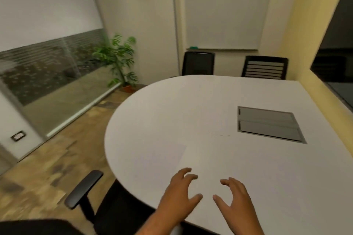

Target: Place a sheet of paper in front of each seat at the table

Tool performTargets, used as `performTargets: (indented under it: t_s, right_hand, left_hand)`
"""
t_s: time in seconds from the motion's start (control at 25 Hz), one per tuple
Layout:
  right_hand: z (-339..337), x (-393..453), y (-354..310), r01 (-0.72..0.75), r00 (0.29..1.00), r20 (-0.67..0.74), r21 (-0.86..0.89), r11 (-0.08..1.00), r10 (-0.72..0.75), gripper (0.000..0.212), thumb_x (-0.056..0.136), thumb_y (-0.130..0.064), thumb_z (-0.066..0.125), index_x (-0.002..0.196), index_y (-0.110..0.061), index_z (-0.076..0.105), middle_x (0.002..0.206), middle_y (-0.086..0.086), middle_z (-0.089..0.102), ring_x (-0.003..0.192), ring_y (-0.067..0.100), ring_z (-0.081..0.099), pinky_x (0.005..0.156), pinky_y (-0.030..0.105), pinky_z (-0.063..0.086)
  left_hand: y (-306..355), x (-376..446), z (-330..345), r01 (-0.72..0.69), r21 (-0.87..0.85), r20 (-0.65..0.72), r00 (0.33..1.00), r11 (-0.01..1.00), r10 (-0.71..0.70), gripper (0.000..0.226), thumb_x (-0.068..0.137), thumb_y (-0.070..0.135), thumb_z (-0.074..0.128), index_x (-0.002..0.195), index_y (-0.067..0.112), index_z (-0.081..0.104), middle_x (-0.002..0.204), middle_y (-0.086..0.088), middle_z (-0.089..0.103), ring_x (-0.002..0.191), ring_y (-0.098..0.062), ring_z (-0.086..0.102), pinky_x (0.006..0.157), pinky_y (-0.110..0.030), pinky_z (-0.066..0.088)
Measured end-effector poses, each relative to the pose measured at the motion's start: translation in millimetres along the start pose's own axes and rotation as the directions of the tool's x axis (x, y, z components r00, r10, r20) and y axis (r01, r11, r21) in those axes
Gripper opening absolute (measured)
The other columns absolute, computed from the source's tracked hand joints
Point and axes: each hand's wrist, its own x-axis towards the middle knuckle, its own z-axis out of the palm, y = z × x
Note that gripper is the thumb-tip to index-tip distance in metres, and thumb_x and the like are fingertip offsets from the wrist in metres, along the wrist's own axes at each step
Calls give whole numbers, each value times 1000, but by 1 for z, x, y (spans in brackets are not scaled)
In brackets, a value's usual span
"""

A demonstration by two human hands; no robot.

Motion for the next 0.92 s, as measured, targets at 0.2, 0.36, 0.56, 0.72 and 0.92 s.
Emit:
performTargets:
  t_s: [0.2,0.36,0.56,0.72,0.92]
  right_hand:
    - [47,-20,-90,233,972,27,1,972,-233,45,88,-29,82,128,-30,61,139,-7,51,133,13,50,107,28,38]
    - [107,-28,-147,253,959,126,29,967,-255,40,91,-34,77,127,-36,60,129,-18,56,117,6,57,92,26,42]
    - [244,-43,-228,220,954,206,10,976,-217,39,90,-38,76,124,-42,59,130,-20,60,112,4,60,85,23,45]
    - [359,-48,-309,203,941,279,-12,979,-191,41,90,-35,77,128,-31,63,130,-10,62,114,11,63,89,26,46]
    - [479,-57,-395,234,908,373,-73,970,-191,50,88,-37,77,134,-29,60,133,-9,57,117,12,59,90,27,46]
  left_hand:
    - [-60,-52,-127,90,65,-137,987,994,-80,61,89,50,68,146,34,51,162,14,31,149,-9,29,120,-29,31]
    - [-130,-85,-193,193,27,-110,976,981,-189,65,90,50,68,150,38,44,150,16,50,133,-7,51,109,-31,47]
    - [-273,-139,-283,239,24,-31,971,971,-238,79,81,58,68,153,46,36,144,21,56,130,1,54,106,-25,49]
    - [-381,-166,-351,247,122,42,966,961,-254,61,87,50,70,144,32,55,144,13,58,132,-6,54,107,-28,47]
    - [-482,-187,-389,310,70,150,936,948,-318,57,89,49,71,141,29,58,142,9,59,131,-10,55,107,-35,50]
